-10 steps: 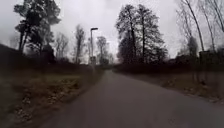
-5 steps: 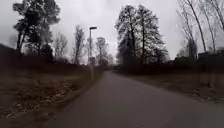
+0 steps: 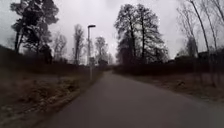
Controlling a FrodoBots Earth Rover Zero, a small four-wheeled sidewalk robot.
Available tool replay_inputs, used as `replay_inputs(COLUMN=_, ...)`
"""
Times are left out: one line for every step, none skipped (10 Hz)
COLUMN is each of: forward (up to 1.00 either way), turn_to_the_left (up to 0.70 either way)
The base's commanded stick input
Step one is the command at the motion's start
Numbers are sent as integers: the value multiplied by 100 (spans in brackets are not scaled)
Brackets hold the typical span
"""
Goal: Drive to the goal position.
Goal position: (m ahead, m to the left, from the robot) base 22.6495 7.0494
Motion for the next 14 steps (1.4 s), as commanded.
replay_inputs(forward=70, turn_to_the_left=0)
replay_inputs(forward=70, turn_to_the_left=0)
replay_inputs(forward=70, turn_to_the_left=0)
replay_inputs(forward=70, turn_to_the_left=0)
replay_inputs(forward=70, turn_to_the_left=0)
replay_inputs(forward=70, turn_to_the_left=0)
replay_inputs(forward=70, turn_to_the_left=0)
replay_inputs(forward=70, turn_to_the_left=0)
replay_inputs(forward=70, turn_to_the_left=0)
replay_inputs(forward=70, turn_to_the_left=0)
replay_inputs(forward=70, turn_to_the_left=0)
replay_inputs(forward=70, turn_to_the_left=0)
replay_inputs(forward=70, turn_to_the_left=0)
replay_inputs(forward=70, turn_to_the_left=0)
